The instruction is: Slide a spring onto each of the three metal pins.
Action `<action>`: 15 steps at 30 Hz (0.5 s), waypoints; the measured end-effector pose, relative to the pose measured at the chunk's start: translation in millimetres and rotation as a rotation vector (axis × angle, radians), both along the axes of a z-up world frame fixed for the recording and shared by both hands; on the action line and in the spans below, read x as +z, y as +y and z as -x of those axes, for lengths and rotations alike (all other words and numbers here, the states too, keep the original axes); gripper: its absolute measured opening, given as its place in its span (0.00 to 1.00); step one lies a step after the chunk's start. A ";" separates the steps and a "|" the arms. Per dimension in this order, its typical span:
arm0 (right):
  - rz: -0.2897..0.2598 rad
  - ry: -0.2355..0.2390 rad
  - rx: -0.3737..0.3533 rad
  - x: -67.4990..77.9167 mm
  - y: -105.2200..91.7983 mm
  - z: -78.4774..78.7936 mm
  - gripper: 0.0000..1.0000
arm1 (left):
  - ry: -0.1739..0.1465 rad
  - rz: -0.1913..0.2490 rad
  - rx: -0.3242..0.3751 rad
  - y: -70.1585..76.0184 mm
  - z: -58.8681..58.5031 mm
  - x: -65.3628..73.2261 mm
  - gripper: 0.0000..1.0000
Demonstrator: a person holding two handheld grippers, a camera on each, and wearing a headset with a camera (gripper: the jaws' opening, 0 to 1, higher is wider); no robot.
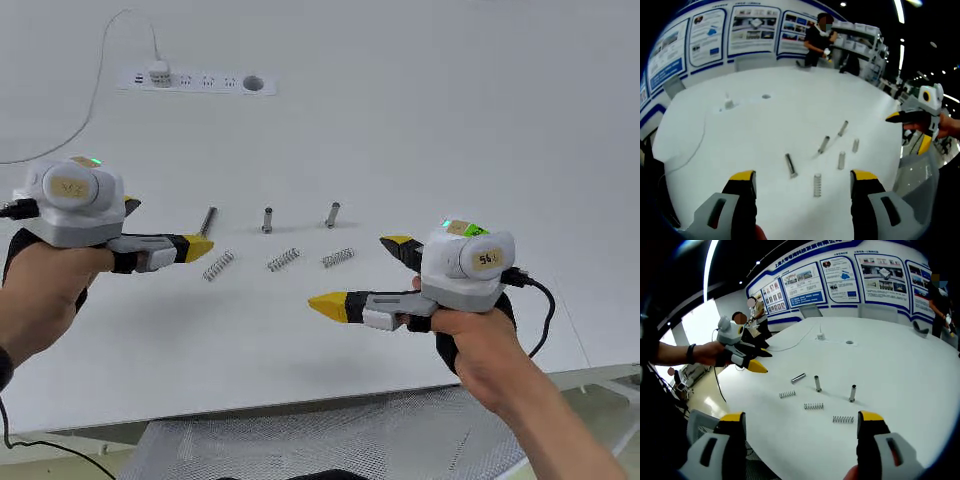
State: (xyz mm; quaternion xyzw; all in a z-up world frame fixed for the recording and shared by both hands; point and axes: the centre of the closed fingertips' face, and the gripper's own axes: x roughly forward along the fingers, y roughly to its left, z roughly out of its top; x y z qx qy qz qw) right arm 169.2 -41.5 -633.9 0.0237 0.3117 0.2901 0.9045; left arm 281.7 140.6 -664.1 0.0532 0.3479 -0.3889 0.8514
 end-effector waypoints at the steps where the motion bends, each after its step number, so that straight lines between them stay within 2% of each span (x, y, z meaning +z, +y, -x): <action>1: 0.000 0.000 -0.001 0.1 -0.1 0.0 0.93 | 0.002 -0.003 -0.001 -0.5 -1.3 -1.4 0.78; 12: 0.002 0.004 -0.009 -1.7 -1.5 2.4 0.93 | 0.005 -0.013 -0.007 -8.3 -16.8 -8.6 0.75; 15: 0.003 0.004 -0.008 -1.9 -1.5 2.8 0.93 | 0.020 -0.014 0.007 -9.0 -21.3 -12.2 0.72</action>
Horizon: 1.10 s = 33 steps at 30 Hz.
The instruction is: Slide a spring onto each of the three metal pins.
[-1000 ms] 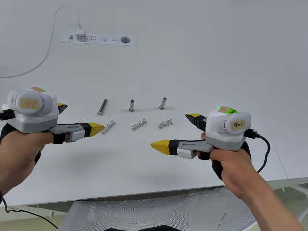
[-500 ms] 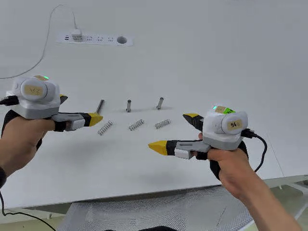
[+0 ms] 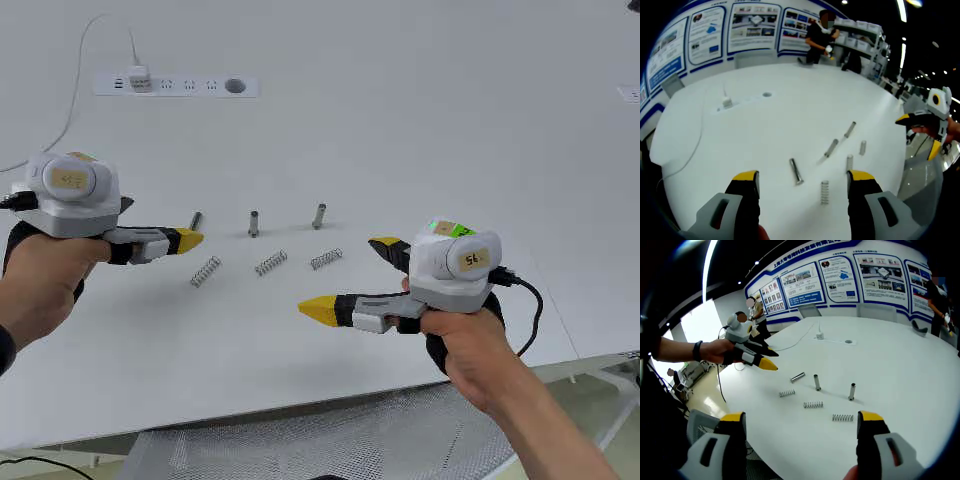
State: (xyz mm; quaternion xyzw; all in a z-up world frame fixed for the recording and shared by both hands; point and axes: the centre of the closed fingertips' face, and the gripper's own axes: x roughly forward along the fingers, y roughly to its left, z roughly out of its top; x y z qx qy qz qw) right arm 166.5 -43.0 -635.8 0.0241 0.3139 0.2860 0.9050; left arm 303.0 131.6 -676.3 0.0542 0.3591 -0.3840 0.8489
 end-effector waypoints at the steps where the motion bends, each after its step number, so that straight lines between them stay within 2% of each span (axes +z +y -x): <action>1: 0.001 -0.001 -0.001 -0.1 -0.2 -0.1 0.93 | 0.004 0.001 0.003 -0.3 -1.2 -0.7 0.71; 11: -0.003 0.002 -0.008 -0.8 -0.4 -0.7 0.93 | 0.016 -0.029 0.010 -6.7 -17.2 -14.1 0.64; 17: -0.006 0.005 -0.007 -1.8 0.7 -0.3 0.93 | 0.036 -0.027 0.014 -13.1 -23.2 -24.0 0.61; 20: -0.006 0.009 -0.006 -2.9 0.8 -0.5 0.92 | 0.059 -0.024 0.016 -15.9 -24.8 -28.2 0.56; 22: -0.007 0.010 -0.007 -3.1 0.8 -0.7 0.92 | 0.058 -0.025 0.020 -16.8 -26.9 -30.2 0.54; 27: -0.011 0.018 -0.006 -6.2 1.7 -0.2 0.92 | 0.081 -0.028 0.024 -21.0 -32.6 -40.1 0.49; 33: -0.007 0.027 -0.004 -8.7 0.3 -0.1 0.92 | 0.135 -0.013 0.052 -26.4 -37.3 -54.3 0.37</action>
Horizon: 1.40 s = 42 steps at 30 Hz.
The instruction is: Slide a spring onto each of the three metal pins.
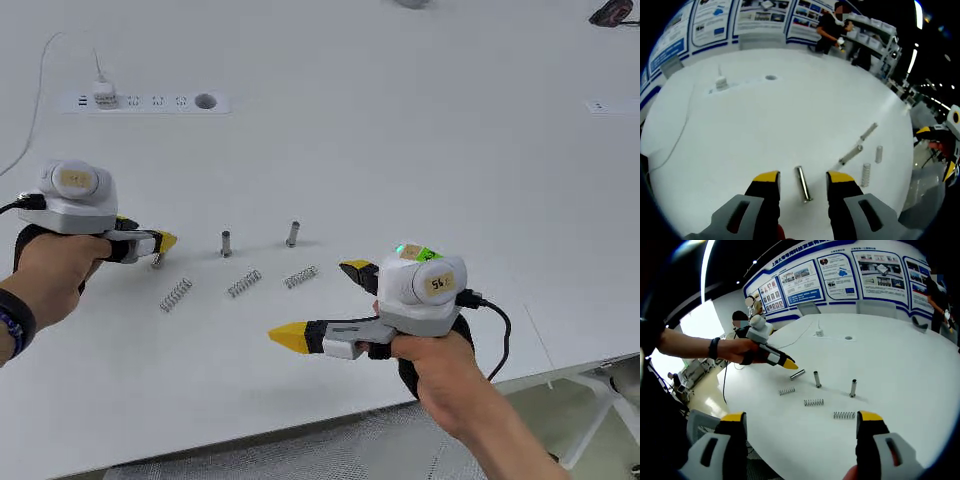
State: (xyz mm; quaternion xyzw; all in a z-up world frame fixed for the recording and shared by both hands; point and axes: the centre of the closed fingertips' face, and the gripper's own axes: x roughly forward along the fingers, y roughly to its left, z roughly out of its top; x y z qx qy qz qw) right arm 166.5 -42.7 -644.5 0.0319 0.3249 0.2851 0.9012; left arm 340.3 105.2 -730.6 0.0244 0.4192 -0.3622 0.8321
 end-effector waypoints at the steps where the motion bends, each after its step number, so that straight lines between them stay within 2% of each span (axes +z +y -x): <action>1: -0.001 0.001 -0.001 -0.1 -0.3 -0.1 0.92 | 0.003 0.001 0.001 -0.7 -0.5 -1.7 0.36; 6: -0.006 0.012 -0.010 -3.1 -2.9 -0.2 0.92 | 0.026 -0.003 -0.001 -3.8 -0.7 -11.2 0.30; 10: -0.008 0.024 -0.009 -7.4 -2.3 1.0 0.91 | 0.047 -0.002 0.015 -3.1 -5.5 -20.1 0.25; 19: -0.018 0.038 -0.010 -11.2 -1.2 -0.5 0.91 | 0.063 -0.004 0.038 -7.6 -8.0 -25.9 0.19; 24: -0.024 0.042 -0.013 -11.5 -2.0 -1.4 0.91 | 0.059 -0.033 0.030 -11.6 -6.0 -29.3 0.18; 26: -0.025 0.045 -0.015 -12.6 -2.4 -1.2 0.91 | 0.084 -0.027 0.040 -13.4 -3.5 -31.1 0.17; 28: -0.029 0.049 -0.015 -13.8 -2.2 -0.9 0.91 | 0.084 -0.029 0.051 -15.2 -3.9 -32.2 0.18; 29: -0.029 0.051 -0.014 -14.2 -1.9 -0.5 0.91 | 0.073 -0.032 0.051 -16.1 -5.2 -31.9 0.17; 31: -0.026 0.055 -0.007 -14.9 -1.2 0.2 0.91 | 0.056 -0.070 0.044 -14.9 -4.7 -32.3 0.15; 38: -0.031 0.060 0.000 -16.0 0.1 -1.3 0.90 | -0.040 -0.225 -0.012 -13.4 -5.2 -33.7 0.10; 42: -0.034 0.063 0.012 -17.4 3.0 -1.4 0.90 | -0.057 -0.256 -0.011 -15.8 -4.2 -34.7 0.10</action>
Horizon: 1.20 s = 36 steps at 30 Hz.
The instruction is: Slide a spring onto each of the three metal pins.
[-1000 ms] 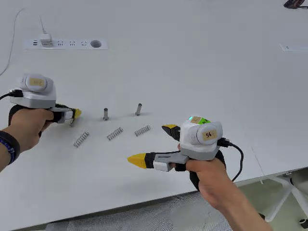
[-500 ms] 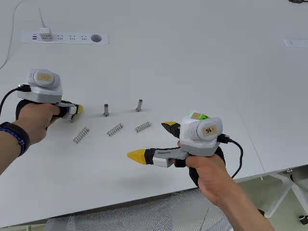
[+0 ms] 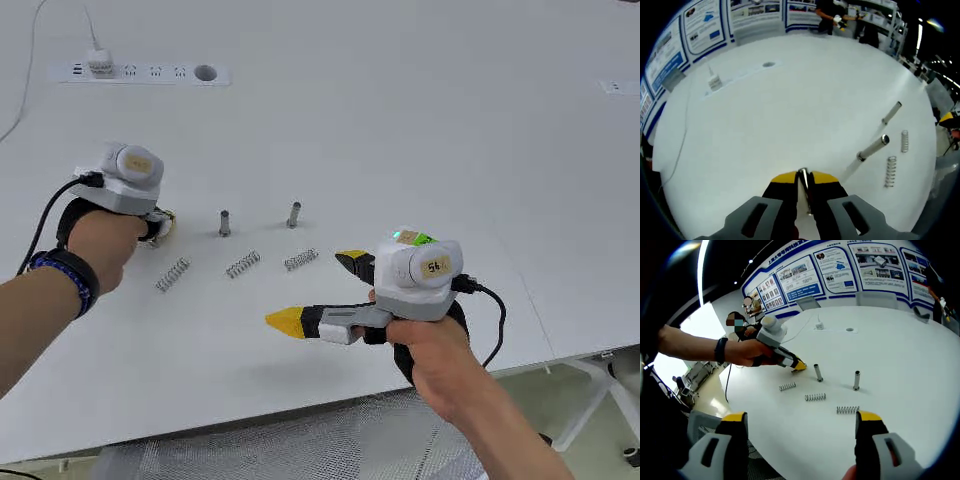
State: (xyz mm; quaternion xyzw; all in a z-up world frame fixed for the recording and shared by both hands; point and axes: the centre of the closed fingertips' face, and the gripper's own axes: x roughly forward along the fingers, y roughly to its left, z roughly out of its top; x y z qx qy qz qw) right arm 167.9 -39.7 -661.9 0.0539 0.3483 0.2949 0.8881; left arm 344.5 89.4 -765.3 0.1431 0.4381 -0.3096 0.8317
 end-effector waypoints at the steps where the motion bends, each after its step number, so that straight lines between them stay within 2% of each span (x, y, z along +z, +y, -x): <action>1: 0.000 0.001 0.004 -0.3 0.6 0.3 0.90 | -0.004 -0.003 -0.004 0.2 0.4 0.5 0.10; 5: 0.002 0.003 0.017 -0.5 0.4 1.0 0.90 | -0.002 0.015 0.012 2.5 -1.4 1.3 0.08; 7: 0.001 0.002 0.015 0.9 -2.7 0.5 0.90 | 0.006 0.011 -0.015 2.4 -0.2 1.2 0.08; 9: 0.003 0.000 0.013 2.2 -6.0 0.3 0.89 | 0.021 0.004 0.004 6.1 0.6 0.9 0.08; 12: 0.006 0.000 0.004 3.1 -13.4 -0.4 0.89 | 0.037 0.039 0.050 8.8 0.8 1.4 0.07; 22: 0.006 0.014 0.013 -1.1 -14.5 4.3 0.89 | 0.019 0.096 0.103 17.5 2.3 15.8 0.07; 36: 0.007 0.012 0.030 0.5 -8.2 2.8 0.89 | -0.006 0.136 0.157 36.4 5.1 29.4 0.07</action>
